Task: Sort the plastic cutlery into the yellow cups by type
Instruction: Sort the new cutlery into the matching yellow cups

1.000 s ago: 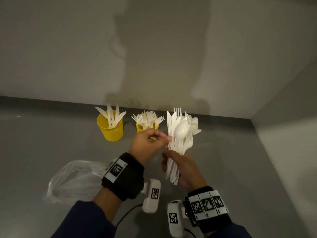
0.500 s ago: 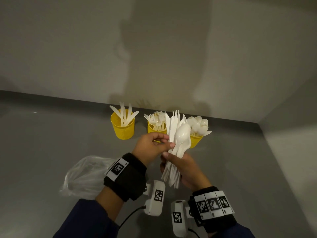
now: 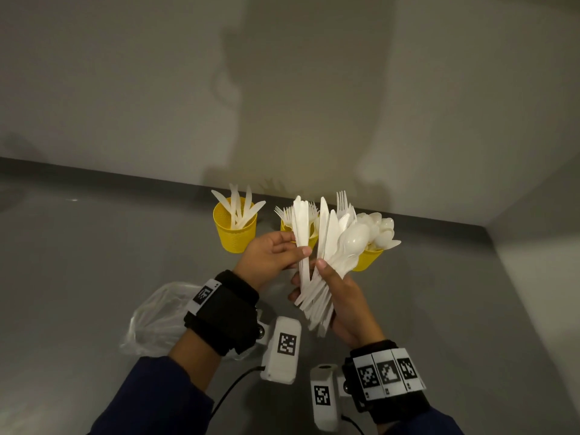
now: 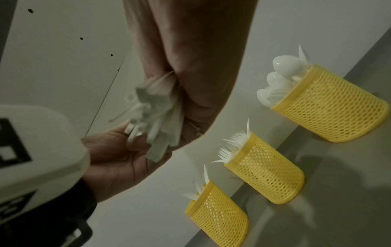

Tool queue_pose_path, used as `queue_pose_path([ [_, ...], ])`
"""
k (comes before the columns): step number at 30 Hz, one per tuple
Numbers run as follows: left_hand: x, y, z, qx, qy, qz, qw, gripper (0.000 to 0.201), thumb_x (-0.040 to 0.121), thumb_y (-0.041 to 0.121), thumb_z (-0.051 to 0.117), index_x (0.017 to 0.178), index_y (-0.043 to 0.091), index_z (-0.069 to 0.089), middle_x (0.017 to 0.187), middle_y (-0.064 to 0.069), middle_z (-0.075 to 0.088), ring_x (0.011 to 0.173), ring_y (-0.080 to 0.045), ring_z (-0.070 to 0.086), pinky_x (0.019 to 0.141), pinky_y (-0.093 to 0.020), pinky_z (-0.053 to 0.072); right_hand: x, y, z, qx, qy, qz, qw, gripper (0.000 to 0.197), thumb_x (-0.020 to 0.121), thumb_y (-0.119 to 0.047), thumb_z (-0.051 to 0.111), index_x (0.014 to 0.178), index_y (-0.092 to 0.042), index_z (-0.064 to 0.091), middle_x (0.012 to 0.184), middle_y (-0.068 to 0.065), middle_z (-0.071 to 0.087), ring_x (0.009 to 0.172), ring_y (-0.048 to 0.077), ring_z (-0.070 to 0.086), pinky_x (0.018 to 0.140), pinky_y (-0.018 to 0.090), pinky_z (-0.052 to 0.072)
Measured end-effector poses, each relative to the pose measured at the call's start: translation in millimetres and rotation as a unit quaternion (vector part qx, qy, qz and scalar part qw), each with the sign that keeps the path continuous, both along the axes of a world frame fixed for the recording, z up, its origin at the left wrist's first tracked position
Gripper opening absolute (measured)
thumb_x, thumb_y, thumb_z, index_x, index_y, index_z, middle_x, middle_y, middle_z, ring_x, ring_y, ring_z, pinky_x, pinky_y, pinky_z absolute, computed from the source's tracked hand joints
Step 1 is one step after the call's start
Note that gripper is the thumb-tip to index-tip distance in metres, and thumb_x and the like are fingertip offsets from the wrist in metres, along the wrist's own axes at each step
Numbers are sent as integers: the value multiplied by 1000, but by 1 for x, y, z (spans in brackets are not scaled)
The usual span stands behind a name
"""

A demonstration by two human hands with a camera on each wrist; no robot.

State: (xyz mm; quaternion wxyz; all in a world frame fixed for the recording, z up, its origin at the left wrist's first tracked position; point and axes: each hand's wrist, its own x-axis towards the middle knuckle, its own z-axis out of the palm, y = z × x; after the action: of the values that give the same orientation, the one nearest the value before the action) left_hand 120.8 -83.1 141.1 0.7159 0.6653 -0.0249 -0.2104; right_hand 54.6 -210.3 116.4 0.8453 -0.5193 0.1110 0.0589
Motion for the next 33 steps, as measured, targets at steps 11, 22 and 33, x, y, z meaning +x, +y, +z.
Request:
queue_pose_path([
  [11,80,53,17,70,-100,282,952,26,77,1,67,102,-7,62,69,-5,65,52,3,57,59,-6,47,15,2,-18,-33,81,-34,996,6,94,-15,48,97,-11,51,63,8,66,49,21,60,49,33,53],
  [22,120,61,-30,318,-31,216,923,65,72,18,75,130,5,47,136,-17,49,115,-30,56,99,-35,43,18,6,-10,-14,87,-29,996,6,92,-15,50,92,-10,53,61,10,56,47,21,56,45,30,50],
  [33,2,-10,-4,80,-28,11,996,15,76,15,71,89,14,66,74,4,65,59,3,59,50,-7,44,10,5,-8,-17,68,8,998,27,77,-34,59,85,-8,59,60,10,54,43,18,49,41,25,41],
])
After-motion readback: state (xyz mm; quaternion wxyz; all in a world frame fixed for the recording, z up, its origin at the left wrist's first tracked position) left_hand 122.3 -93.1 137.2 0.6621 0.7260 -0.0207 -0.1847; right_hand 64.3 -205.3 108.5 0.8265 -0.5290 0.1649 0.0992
